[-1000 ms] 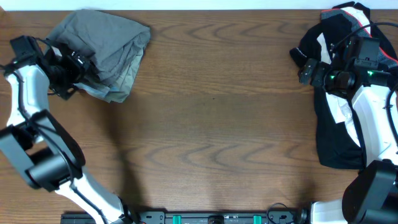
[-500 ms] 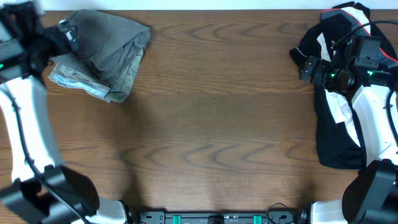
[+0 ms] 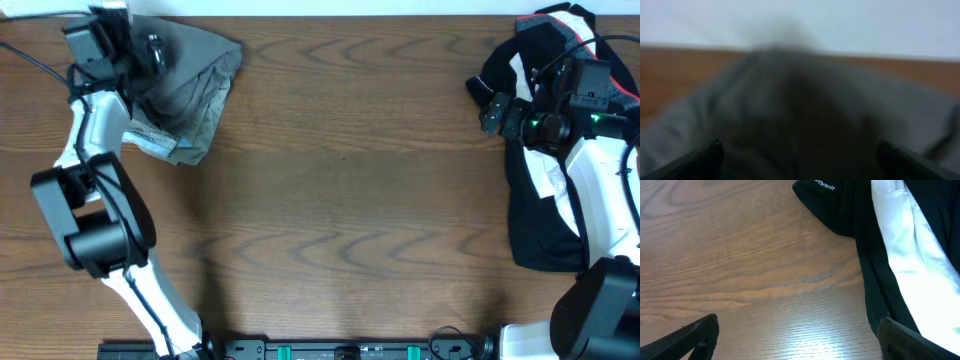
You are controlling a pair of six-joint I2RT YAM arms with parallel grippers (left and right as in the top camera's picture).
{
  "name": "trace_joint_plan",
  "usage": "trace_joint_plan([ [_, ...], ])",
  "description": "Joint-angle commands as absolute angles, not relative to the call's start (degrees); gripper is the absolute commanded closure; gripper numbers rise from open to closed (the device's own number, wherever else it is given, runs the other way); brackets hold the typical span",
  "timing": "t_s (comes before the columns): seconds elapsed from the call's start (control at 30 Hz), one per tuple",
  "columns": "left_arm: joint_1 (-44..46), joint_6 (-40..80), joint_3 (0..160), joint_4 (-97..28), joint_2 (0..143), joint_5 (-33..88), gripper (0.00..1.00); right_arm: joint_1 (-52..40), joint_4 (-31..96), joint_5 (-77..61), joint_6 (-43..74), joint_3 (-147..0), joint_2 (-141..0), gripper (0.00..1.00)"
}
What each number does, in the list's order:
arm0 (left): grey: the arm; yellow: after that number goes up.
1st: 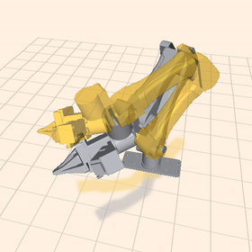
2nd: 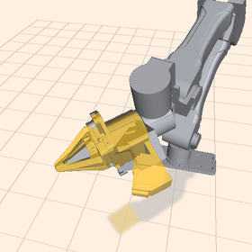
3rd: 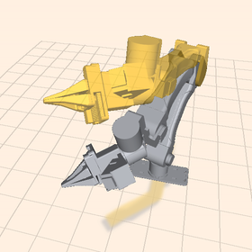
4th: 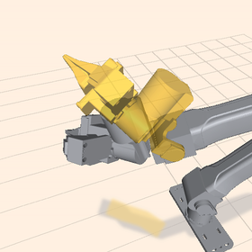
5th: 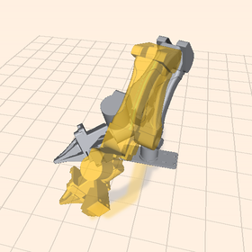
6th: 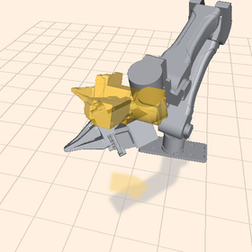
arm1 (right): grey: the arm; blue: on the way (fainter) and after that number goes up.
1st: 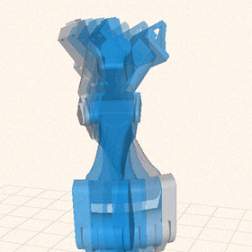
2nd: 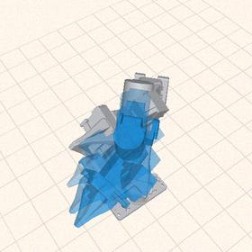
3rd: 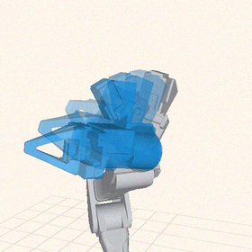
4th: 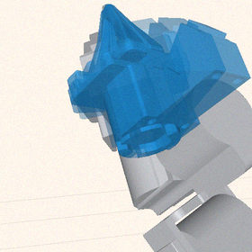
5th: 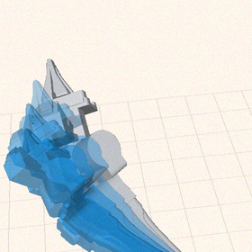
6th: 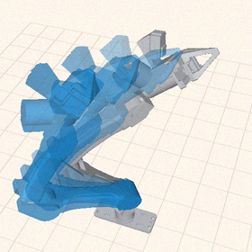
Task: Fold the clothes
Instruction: 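Lower the grey shorts onto the khaki garment with the left gripper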
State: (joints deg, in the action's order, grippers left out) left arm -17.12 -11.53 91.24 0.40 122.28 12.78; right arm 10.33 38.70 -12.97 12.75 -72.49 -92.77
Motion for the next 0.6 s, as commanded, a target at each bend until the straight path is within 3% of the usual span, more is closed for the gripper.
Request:
trace_joint_plan([
  [0.0,-17.21,-12.40,91.13,-2.07,124.31,10.85,0.02,10.44,38.72,-12.19,11.92,-72.18,-93.03,0.01],
  [0.27,-17.82,-12.40,90.96,-10.81,128.66,10.87,0.02,10.44,38.61,-11.97,11.90,-72.18,-93.03,0.01],
  [0.57,-17.76,-12.38,90.56,-11.44,128.16,11.09,0.02,10.44,39.05,-11.99,11.90,-72.18,-93.03,0.01],
])
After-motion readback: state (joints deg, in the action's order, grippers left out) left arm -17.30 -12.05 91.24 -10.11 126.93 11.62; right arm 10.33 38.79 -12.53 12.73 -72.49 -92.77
